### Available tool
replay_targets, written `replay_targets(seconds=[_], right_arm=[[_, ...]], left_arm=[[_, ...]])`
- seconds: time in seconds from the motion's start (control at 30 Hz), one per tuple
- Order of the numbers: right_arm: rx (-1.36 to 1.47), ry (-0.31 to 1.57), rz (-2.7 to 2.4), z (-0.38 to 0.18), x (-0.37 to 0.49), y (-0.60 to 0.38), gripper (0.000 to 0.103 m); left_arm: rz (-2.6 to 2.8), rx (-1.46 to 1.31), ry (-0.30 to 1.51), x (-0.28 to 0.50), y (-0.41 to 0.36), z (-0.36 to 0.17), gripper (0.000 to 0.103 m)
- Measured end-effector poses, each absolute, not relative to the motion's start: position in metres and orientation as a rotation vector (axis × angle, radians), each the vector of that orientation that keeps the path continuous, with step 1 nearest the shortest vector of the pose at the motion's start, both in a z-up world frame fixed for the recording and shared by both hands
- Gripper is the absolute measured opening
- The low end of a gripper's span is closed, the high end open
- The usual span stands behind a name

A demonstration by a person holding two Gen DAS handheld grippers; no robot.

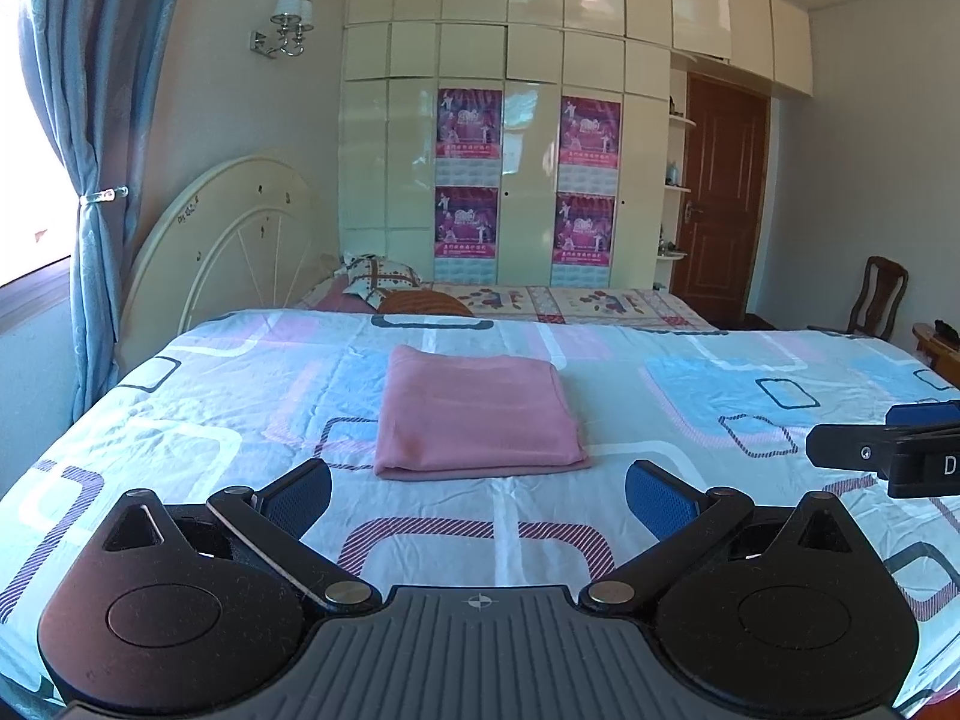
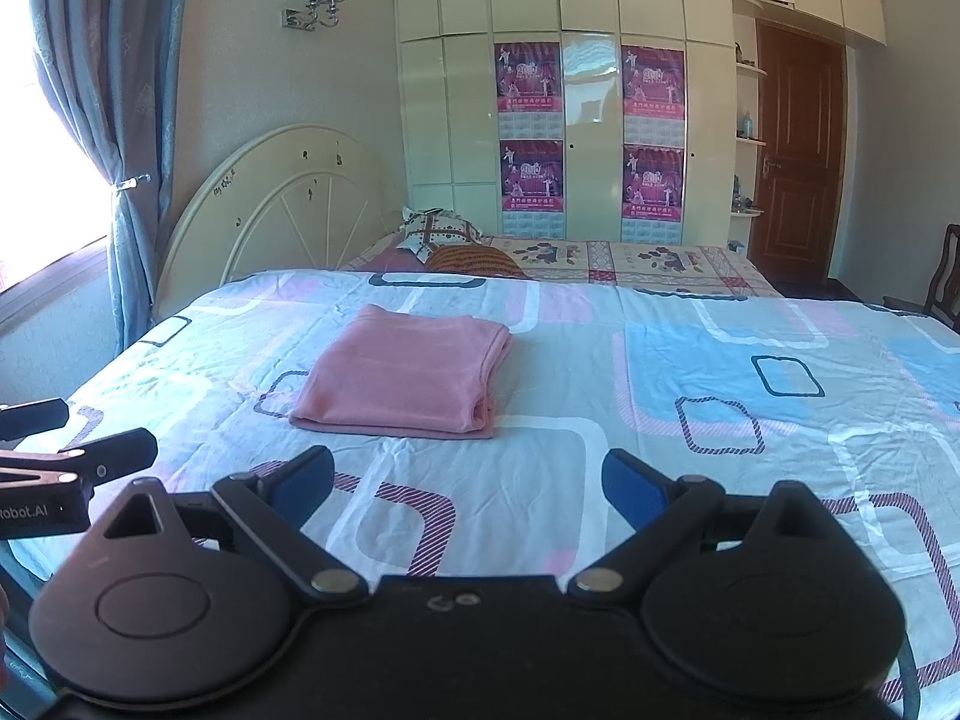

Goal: Fold small clothes

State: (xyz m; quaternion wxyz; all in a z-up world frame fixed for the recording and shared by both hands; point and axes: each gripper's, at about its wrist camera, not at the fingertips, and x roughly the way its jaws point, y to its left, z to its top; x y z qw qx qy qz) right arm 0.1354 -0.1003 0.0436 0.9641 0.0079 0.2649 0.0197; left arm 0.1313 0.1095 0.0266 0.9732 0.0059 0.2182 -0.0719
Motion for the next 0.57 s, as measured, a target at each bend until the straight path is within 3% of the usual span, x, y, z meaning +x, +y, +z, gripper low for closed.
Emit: replay_targets(seconds=[0.57], right_arm=[[0.007,0.539,0.042,0.0416,0.1346,-0.1030,0.096]], left_arm=[[-0.158,-0.004,0.429,0.1290,0.1104,0.0268,0.103]])
